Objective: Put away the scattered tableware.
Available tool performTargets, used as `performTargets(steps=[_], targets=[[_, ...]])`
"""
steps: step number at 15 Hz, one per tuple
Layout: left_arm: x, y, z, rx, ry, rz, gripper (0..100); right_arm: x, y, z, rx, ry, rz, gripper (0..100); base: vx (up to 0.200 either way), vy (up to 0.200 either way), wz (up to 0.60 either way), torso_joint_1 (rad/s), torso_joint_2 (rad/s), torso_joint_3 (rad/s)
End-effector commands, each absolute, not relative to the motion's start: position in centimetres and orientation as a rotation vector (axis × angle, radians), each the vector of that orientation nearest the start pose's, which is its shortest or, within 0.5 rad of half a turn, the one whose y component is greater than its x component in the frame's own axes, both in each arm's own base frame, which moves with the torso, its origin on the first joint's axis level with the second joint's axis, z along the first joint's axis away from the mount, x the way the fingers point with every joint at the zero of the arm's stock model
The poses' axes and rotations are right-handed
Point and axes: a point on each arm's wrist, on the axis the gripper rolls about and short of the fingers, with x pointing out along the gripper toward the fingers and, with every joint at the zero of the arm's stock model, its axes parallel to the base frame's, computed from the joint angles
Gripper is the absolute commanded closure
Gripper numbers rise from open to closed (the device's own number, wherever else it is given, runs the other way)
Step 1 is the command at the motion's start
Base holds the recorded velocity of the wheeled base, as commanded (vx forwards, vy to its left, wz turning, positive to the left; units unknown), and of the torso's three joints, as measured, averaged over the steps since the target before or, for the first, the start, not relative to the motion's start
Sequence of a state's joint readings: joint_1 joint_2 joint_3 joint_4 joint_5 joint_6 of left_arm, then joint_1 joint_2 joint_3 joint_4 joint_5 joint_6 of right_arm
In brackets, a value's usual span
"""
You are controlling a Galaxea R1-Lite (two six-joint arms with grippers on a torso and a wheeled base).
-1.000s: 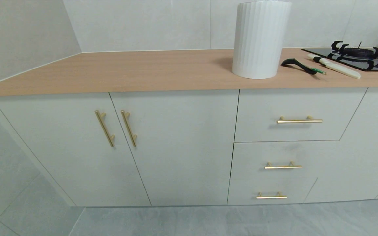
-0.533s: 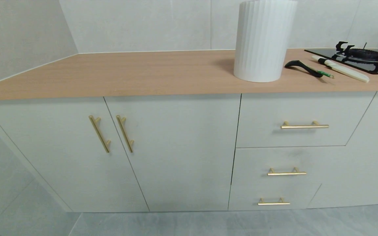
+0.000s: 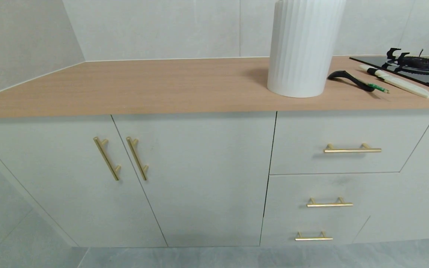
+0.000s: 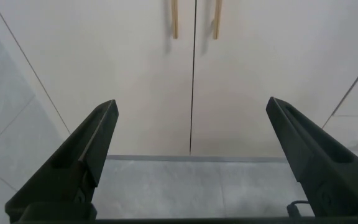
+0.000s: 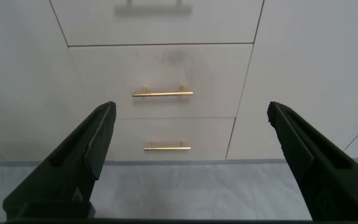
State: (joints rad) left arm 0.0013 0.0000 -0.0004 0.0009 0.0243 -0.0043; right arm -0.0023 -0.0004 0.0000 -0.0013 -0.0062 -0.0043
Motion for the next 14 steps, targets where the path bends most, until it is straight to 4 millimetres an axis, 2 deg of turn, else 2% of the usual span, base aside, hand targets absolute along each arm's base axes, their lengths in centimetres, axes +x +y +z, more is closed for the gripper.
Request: performTargets(steps=[1,2,14], targets=[[-2.28,0.05,7.55,-0.005,0.000,0.026,0,-2.28,-0.01,7.56,-0.005,-0.002,-0.008,0,0.000,-0.200,0.00,-0.002,0.01,0.002],[-2.28,0.05,7.53,-0.005,0.001,0.026,0,-2.28,-0.01,7.56,-0.005,-0.002,-0.008,0,0.000,-0.200,0.00,-0.002,0.00,0.002],[-2.28,0.05,7.53,-0.005,0.001,0.026,0,-2.27,-0.01,7.55,-0.008,0.002,-0.008,0,0.000,0.000,0.00,0.000,0.00,0.000]])
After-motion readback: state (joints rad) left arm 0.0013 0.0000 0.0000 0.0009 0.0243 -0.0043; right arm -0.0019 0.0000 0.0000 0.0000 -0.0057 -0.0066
